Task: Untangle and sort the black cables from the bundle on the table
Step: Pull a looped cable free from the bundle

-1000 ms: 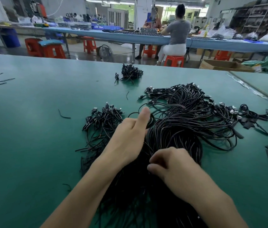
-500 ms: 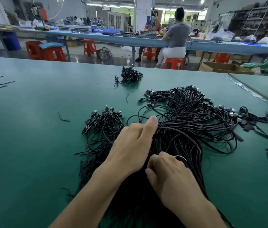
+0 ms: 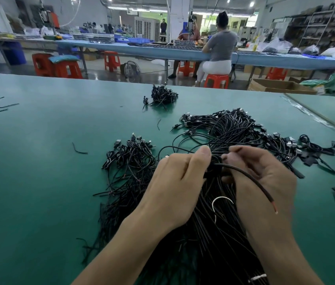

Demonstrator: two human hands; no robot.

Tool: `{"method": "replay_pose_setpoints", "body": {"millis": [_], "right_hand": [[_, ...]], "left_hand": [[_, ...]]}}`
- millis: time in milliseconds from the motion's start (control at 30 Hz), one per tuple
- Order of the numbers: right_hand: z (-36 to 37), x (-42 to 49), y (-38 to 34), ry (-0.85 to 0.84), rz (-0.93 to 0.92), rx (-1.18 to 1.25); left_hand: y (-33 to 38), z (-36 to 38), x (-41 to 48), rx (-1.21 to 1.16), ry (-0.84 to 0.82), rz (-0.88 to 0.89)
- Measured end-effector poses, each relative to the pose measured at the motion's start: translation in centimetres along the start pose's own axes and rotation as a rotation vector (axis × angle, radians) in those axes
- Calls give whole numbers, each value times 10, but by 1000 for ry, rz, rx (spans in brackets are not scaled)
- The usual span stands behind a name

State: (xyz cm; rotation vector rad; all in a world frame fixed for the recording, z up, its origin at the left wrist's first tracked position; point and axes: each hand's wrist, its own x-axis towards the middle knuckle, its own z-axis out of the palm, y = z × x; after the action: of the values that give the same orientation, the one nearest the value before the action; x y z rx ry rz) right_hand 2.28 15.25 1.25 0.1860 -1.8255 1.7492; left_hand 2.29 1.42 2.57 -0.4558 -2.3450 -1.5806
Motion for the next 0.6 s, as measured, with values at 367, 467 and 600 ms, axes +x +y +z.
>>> {"method": "replay_pose_setpoints", "body": {"millis": [367, 467, 600], "right_hand": [[20, -12, -20, 60, 203, 478], [21, -15, -22, -22, 223, 397], [21, -16, -23, -160, 126, 204]], "left_hand": [[4, 7, 0, -307, -2, 4], [3, 6, 2, -335, 87, -22], [3, 3, 4, -337, 132, -35]]}}
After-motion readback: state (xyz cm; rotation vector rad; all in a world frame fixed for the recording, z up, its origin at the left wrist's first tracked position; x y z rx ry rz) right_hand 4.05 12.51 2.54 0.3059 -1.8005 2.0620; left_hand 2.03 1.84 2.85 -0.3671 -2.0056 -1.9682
